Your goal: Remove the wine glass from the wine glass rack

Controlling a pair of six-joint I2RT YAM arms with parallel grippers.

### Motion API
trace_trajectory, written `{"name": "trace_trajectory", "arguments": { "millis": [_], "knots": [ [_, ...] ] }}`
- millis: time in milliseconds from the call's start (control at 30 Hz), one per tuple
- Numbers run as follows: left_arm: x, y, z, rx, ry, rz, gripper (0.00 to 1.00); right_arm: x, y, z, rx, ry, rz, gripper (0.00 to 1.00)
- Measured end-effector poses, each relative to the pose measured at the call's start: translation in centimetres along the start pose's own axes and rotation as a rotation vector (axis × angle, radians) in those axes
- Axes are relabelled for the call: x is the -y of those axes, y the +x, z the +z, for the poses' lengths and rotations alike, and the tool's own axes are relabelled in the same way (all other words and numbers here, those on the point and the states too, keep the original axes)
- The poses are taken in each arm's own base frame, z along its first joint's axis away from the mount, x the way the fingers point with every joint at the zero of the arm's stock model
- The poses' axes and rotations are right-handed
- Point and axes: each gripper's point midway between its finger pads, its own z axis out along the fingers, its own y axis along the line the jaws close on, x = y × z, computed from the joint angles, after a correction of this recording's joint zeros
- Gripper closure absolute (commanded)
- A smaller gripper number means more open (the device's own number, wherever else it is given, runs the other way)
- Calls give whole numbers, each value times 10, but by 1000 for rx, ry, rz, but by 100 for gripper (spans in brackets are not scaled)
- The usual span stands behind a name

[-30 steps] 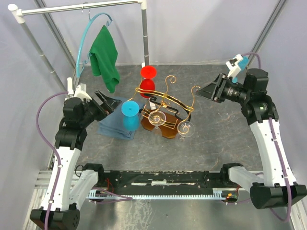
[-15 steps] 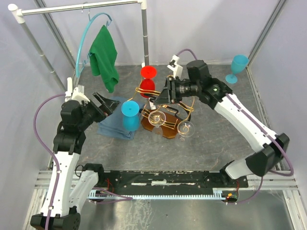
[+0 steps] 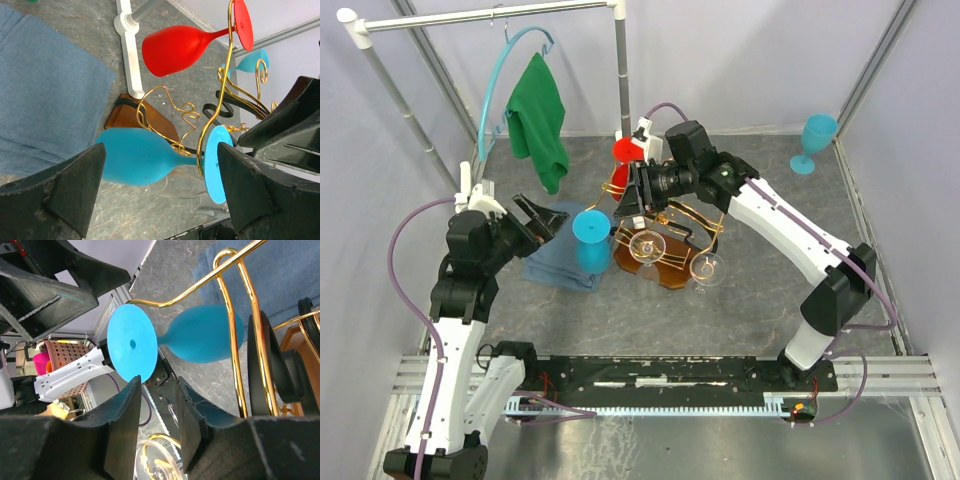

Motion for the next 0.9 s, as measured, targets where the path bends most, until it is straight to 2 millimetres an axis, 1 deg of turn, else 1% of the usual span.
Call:
{"name": "trace_trajectory", "arguments": {
  "millis": [100, 233, 567, 600, 733, 900],
  "knots": [
    [0, 0, 0, -2, -1, -1, 1, 3, 0, 6, -14, 6, 3, 59],
    [-1, 0, 0, -1, -2, -1, 1, 1, -1, 13, -23, 3, -10, 58],
    [-3, -1, 0, 8, -17, -1, 0, -1, 6, 34, -67, -10, -15, 61],
    [-4, -1, 0, 9, -21, -2, 0, 0, 6, 35, -69, -10, -14, 62],
    [-6, 1, 0, 3, -32, -5, 0, -2, 6, 38, -77, -16, -18, 78],
    [-8, 2, 0, -4, -40, -7, 0, -9, 2, 36, -70, -33, -29, 85]
  ]
}}
